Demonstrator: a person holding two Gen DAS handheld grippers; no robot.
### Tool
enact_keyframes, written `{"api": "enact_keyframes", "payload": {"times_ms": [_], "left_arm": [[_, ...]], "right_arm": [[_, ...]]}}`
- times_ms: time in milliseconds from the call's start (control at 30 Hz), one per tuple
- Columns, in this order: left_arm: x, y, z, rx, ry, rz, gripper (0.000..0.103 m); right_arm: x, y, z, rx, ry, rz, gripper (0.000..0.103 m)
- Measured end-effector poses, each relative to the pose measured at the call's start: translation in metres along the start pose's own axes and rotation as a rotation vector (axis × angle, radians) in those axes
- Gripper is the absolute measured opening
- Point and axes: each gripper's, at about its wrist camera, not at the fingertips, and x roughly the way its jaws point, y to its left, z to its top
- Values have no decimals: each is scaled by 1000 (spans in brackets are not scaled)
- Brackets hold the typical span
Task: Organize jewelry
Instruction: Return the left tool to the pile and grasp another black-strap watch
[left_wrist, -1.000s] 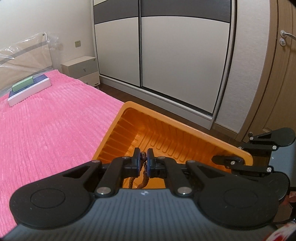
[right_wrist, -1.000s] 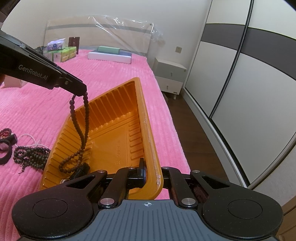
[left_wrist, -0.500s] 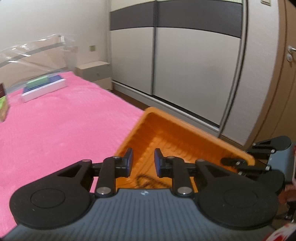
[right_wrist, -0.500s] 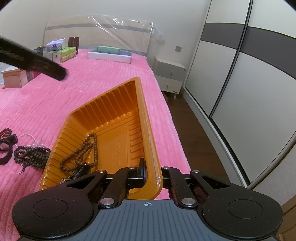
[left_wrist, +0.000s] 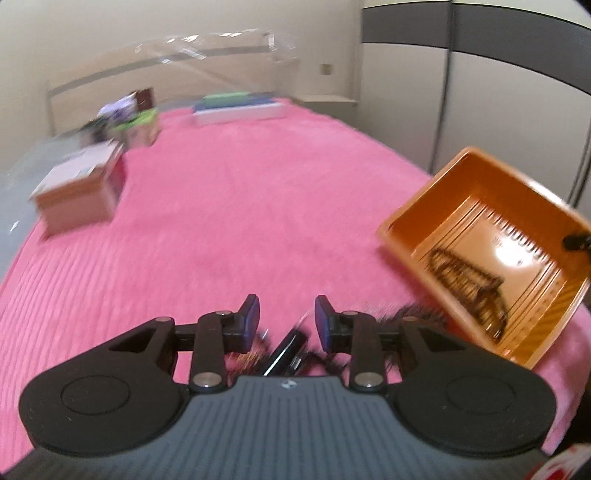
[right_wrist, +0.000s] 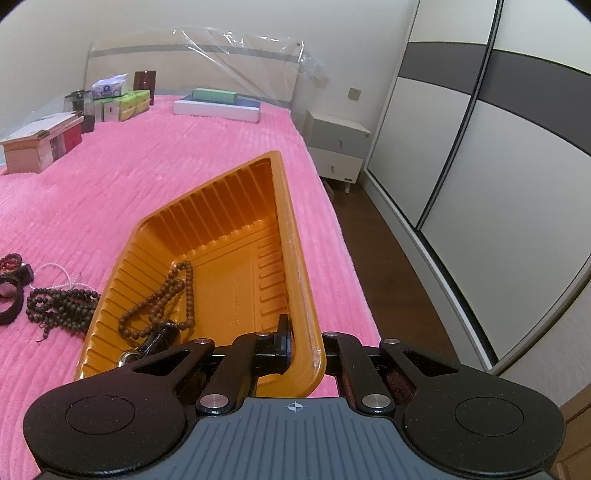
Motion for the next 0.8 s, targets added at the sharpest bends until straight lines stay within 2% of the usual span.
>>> {"api": "enact_keyframes", "payload": {"times_ms": [133, 200, 267, 367, 667, 800], "left_arm": [[2, 3, -33, -27, 31, -2, 29], [5, 0, -43, -57, 45, -17, 38], [12, -6, -50, -72, 54, -7, 56], [23, -18, -59, -64, 61, 10, 70], [53, -36, -69, -79, 49, 87, 69], [58, -34, -73, -99, 48, 140, 58]], "right_arm": [[0, 0, 0, -1, 1, -3, 5], [0, 1, -1, -1, 2, -5, 5], [-1, 2, -1, -2, 4, -8, 5], [-1, 2, -2, -2, 7, -10, 5], [1, 4, -1, -5, 13, -16, 5], [2, 4, -1, -4, 14, -20, 5]]}}
